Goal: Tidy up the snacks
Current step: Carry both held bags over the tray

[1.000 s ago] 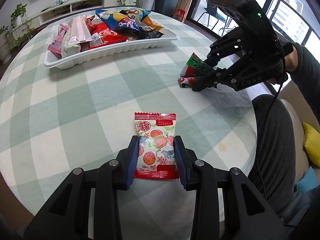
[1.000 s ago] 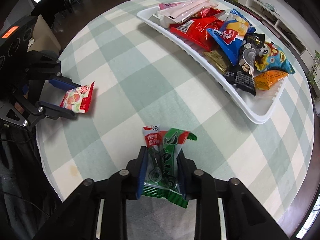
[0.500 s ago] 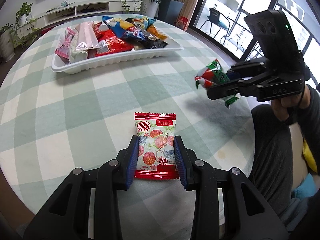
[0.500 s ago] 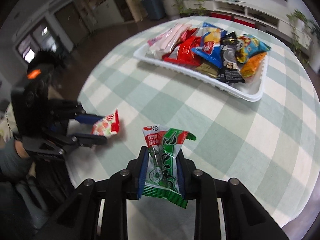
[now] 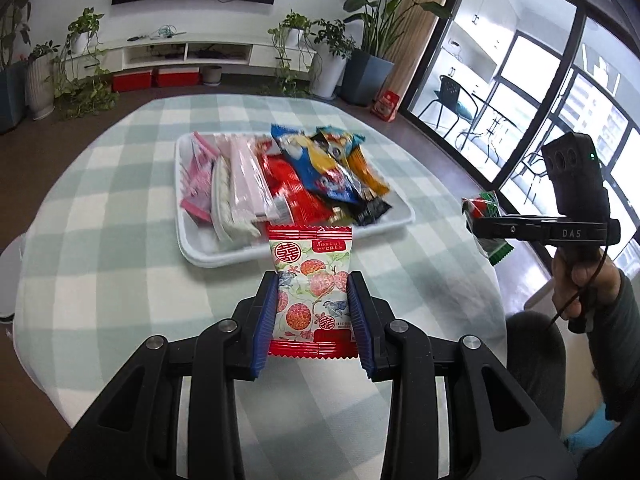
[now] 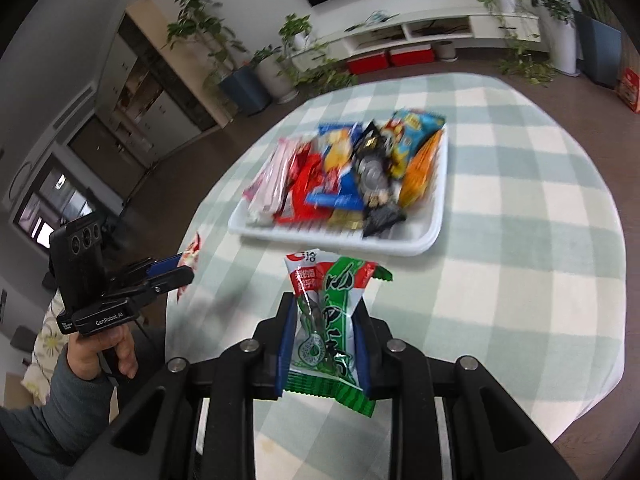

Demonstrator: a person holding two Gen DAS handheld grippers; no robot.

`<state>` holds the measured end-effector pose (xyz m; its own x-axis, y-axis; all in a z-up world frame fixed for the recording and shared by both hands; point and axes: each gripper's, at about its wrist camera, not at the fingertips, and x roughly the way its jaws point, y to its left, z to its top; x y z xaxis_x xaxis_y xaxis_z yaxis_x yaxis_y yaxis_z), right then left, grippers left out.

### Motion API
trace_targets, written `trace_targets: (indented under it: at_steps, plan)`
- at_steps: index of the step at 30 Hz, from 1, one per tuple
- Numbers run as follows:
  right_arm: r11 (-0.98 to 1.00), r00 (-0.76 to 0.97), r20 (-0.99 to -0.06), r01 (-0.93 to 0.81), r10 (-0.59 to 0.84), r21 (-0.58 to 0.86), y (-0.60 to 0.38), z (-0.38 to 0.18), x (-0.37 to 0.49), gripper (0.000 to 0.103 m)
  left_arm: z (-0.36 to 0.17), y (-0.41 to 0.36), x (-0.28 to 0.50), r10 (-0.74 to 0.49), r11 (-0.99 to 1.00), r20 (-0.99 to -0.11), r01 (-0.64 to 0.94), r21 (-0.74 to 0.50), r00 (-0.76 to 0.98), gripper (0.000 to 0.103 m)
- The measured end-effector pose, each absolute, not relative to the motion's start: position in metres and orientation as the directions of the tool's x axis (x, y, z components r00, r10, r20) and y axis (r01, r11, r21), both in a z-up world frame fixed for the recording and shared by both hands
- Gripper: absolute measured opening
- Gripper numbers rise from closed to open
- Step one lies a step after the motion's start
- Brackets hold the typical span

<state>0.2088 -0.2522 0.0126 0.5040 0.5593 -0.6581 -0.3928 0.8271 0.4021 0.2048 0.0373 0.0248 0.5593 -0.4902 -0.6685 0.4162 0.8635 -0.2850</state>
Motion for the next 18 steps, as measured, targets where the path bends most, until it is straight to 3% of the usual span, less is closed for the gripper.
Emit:
trace_targets:
  at_steps: [10, 18]
  plan:
    - [0.830, 0.588, -0.588, -0.347, 0.555, 0.436, -0.236, 0.071, 0.292, 0.028, 0.080, 0.044, 0.305, -0.456, 0.887, -0.610, 0.386, -0.253, 0.648, 0.032]
    - [0.871, 0.543, -0.685, -0.237, 0.487, 0.431, -0.203, 0.028, 0.361, 0.028, 0.052, 0.004, 0.364, -0.444, 0.893, -0.646, 0.368, -0.260, 0.621, 0.032]
